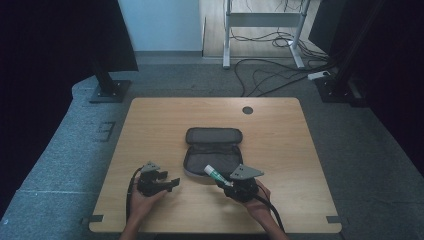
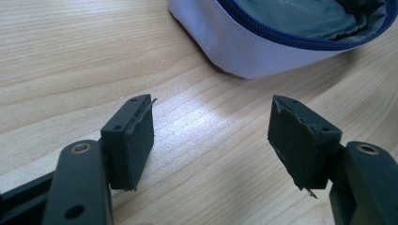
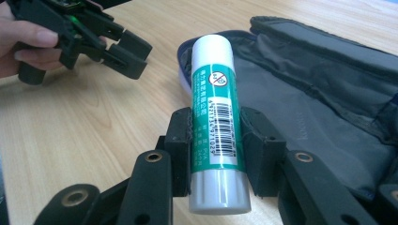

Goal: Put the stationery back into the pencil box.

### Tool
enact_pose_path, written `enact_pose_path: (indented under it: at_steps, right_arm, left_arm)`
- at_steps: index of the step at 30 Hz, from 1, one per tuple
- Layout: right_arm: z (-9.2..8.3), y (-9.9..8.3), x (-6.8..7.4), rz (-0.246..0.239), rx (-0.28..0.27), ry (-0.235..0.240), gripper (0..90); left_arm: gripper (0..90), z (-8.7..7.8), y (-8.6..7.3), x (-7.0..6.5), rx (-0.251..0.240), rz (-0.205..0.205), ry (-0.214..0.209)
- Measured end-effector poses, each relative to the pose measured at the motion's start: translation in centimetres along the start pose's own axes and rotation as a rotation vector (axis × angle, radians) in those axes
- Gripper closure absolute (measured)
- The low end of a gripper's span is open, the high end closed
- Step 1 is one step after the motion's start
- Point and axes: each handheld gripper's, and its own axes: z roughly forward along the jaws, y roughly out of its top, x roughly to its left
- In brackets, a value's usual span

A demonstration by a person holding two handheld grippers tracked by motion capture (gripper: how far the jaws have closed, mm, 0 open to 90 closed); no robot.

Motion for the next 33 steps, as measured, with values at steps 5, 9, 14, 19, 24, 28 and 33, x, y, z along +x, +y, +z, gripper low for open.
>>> enact_pose_path:
  at_steps: [5, 9, 14, 19, 24, 28, 33]
  right_arm:
    - [0.3, 0.4, -0.7, 0.011, -0.005, -0.007, 65.3]
    - [0.9, 0.8, -1.2, 0.018, -0.007, -0.009, 65.3]
    - [1.5, 1.1, -1.7, 0.023, -0.007, -0.012, 65.4]
    - [2.0, 1.4, -2.4, 0.033, -0.012, -0.022, 65.3]
    - [2.6, 1.5, -3.1, 0.031, -0.006, -0.029, 65.3]
    - [3.1, 1.5, -3.6, 0.032, 0.006, -0.035, 65.3]
    - [3.8, 1.5, -4.1, 0.035, 0.017, -0.049, 65.3]
  left_arm:
    - [32.0, 0.1, 0.0, -0.1, 0.007, 0.005, -0.001]
    - [32.0, 0.2, 0.0, -0.1, 0.012, 0.006, -0.001]
    - [32.0, 0.2, 0.0, -0.1, 0.011, 0.008, 0.001]
    - [32.0, 0.4, -0.1, -0.2, 0.018, 0.013, 0.001]
    - [32.0, 0.5, -0.1, -0.3, 0.019, 0.015, 0.003]
    - [32.0, 0.6, -0.1, -0.3, 0.023, 0.016, 0.003]
    - [32.0, 0.6, -0.1, -0.3, 0.024, 0.017, 0.006]
